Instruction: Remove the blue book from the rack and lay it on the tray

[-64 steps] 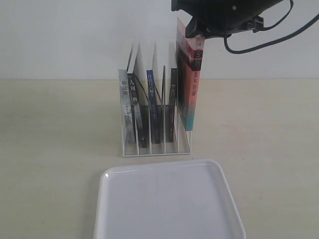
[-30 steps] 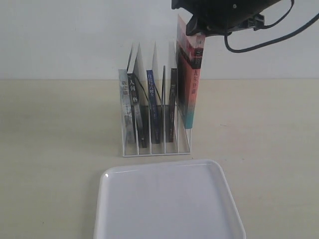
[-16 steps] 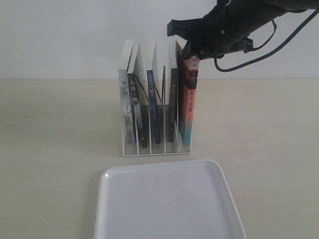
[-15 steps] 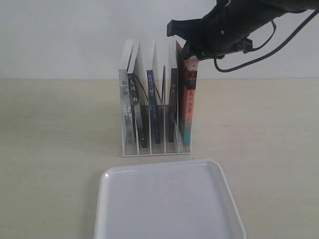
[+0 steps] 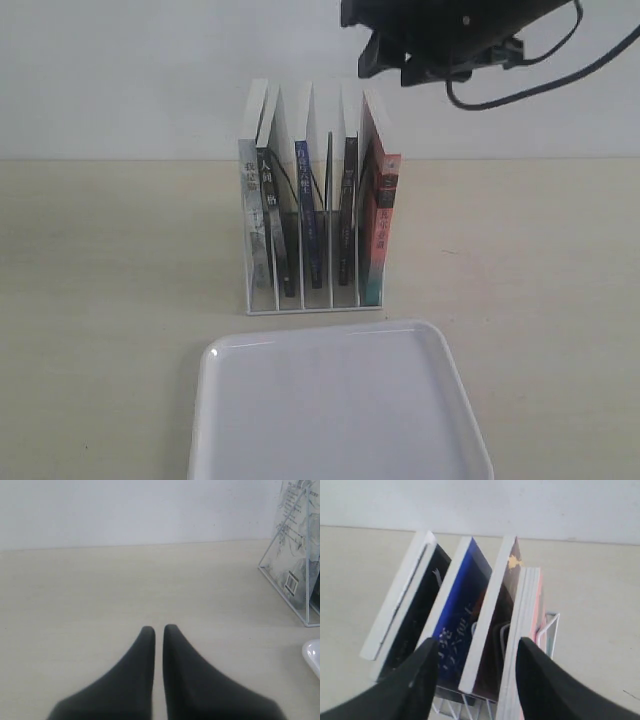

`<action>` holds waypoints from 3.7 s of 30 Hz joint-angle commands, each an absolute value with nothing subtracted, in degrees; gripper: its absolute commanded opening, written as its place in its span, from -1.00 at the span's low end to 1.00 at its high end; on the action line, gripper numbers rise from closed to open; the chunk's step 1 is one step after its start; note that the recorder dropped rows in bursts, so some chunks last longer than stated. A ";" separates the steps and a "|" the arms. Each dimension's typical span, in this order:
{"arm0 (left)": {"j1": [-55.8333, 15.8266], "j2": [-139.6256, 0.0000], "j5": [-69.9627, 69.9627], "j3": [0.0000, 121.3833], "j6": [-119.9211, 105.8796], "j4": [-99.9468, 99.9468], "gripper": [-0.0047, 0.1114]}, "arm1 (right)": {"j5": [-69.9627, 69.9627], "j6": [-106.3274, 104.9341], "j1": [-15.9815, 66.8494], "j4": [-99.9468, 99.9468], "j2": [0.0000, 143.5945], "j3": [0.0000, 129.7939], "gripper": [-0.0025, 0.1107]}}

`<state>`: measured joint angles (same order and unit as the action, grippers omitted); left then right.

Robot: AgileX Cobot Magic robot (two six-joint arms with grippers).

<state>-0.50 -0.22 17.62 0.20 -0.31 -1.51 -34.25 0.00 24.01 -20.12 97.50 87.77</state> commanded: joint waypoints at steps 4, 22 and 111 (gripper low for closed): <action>-0.55 0.00 17.41 0.00 -0.52 -1.08 -0.83 | -39.63 -8.57 23.95 -39.32 88.87 88.08 -0.15; -0.55 0.00 17.41 0.00 -0.52 -1.08 -0.83 | -29.67 -13.23 40.75 -29.28 86.08 88.08 -0.15; -0.55 0.00 17.44 0.00 -0.52 -1.08 -0.83 | -39.41 40.93 37.63 29.02 99.27 94.44 -0.79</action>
<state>-0.50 -0.22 17.62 0.20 -0.31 -1.51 -39.88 41.13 37.81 27.33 101.56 94.15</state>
